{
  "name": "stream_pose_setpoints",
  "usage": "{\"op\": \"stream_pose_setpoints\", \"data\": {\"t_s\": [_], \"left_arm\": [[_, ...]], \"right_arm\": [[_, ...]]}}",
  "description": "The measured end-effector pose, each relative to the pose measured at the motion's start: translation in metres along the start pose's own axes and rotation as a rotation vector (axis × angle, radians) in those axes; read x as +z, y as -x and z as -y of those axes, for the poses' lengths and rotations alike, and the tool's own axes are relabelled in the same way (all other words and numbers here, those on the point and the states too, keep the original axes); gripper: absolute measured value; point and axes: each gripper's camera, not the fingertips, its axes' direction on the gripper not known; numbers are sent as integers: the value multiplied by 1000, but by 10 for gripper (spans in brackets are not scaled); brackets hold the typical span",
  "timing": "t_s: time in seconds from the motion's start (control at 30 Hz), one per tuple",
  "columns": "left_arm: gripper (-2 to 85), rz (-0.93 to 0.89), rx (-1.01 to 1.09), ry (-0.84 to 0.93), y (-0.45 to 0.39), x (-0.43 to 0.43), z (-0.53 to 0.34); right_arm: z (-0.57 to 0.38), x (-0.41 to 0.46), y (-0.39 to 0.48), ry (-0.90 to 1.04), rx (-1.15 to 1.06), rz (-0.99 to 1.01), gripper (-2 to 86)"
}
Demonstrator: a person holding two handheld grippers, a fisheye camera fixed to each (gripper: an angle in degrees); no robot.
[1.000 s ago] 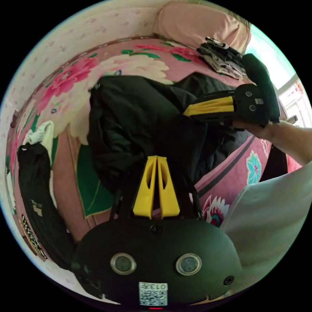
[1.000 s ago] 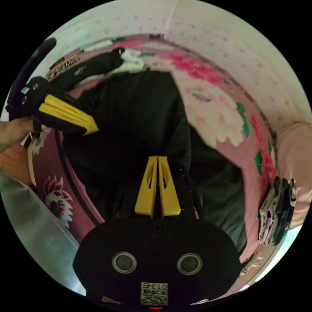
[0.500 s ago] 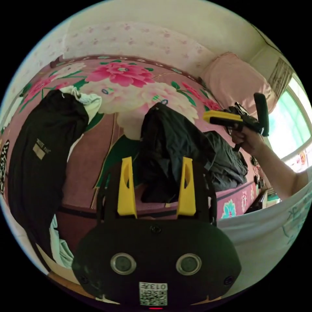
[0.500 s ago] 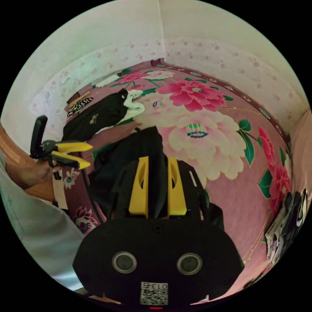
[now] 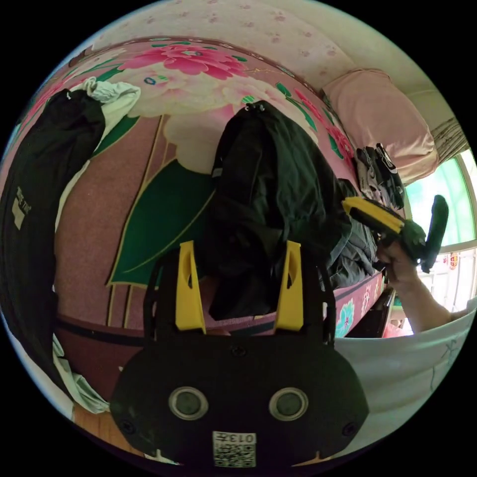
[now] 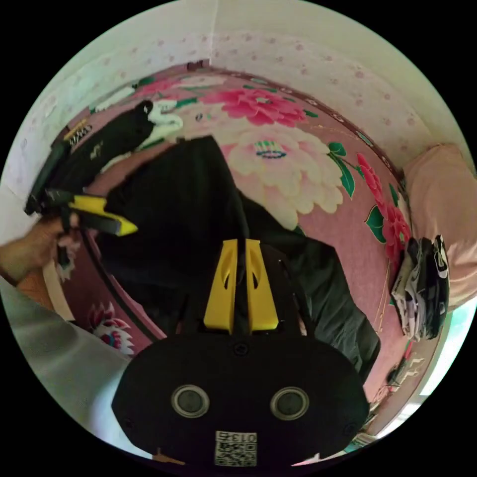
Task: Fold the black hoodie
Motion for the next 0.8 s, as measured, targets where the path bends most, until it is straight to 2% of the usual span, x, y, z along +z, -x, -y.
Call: {"op": "stream_pose_setpoints", "data": {"t_s": [0.03, 0.1, 0.13, 0.27, 0.3, 0.37, 0.5, 0.63, 0.8], "left_arm": [[226, 26, 14, 12, -3, 1, 5], [206, 72, 39, 45, -11, 5, 15], [181, 65, 74, 58, -18, 8, 23], [180, -2, 39, 86, -21, 8, 41], [180, -38, 32, 74, -19, 4, 42], [188, -116, 10, 1, -10, -17, 44], [210, -116, 8, -140, 1, -40, 57], [243, -175, 43, -104, -3, -18, 121], [293, -117, 178, 24, -43, 27, 205]], "right_arm": [[-11, 21, 10, 56, -44, -40, 13], [-24, 59, 16, 146, -47, 8, 12], [-29, 61, 15, 81, -13, 33, 13], [-22, 43, 9, 132, 32, 102, 22], [-22, 34, 7, 124, 44, 108, 25], [-32, -14, 2, -10, 99, 107, 56], [-45, -61, 11, -114, 118, 159, 115], [-48, -81, 85, -197, -114, 210, 142], [-65, -57, 199, -198, -419, 158, 188]]}}
